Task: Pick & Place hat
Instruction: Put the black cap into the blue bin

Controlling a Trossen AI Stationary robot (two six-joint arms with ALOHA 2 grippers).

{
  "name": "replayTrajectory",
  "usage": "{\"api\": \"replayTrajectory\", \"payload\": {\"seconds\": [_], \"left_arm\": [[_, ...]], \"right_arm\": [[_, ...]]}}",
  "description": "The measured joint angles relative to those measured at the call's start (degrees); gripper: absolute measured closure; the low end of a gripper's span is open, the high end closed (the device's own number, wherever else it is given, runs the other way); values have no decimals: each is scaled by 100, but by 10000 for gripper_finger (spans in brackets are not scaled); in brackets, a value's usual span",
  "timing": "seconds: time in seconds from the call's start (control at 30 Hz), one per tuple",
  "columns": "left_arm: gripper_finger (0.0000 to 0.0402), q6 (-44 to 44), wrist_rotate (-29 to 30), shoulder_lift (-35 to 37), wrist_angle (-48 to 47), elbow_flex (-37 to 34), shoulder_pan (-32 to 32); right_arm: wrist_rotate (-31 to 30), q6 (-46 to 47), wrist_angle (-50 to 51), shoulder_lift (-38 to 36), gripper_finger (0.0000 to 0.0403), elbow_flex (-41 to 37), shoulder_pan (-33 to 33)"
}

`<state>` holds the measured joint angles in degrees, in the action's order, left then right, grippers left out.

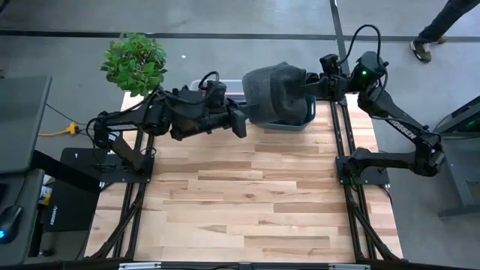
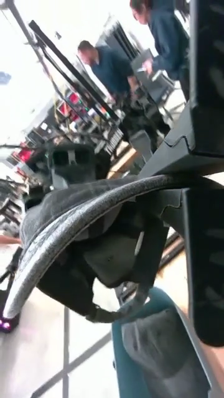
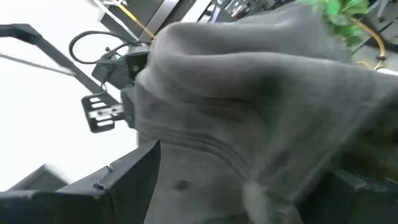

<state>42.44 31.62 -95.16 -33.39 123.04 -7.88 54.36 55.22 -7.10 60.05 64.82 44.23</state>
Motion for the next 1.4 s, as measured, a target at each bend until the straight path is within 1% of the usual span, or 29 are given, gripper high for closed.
{"api": "replayTrajectory", "payload": {"seconds": [0.3, 0.43, 0.67, 0.83, 1.2, 1.3, 1.4], "left_arm": [[401, -22, -80, -23, 59, -11, 0], [402, -12, 14, -27, -10, -11, 0], [402, 290, 122, -26, -342, -11, -2], [402, 393, 148, -31, -362, -11, 0], [402, 545, 59, -313, -280, -21, 37], [402, 583, 6, -396, -180, -2, 67], [402, 587, 19, -417, -202, -7, 76]], "right_arm": [[27, -13, -49, -4, 91, 0, -492], [230, 115, -107, -27, 96, 0, -594], [304, 157, -314, -275, 125, 0, -636], [327, 184, -330, -354, 146, 0, -641], [431, 129, -412, -415, 153, 0, -638], [416, 127, -414, -415, 171, 0, -638], [438, 111, -409, -415, 210, 0, -638]]}}
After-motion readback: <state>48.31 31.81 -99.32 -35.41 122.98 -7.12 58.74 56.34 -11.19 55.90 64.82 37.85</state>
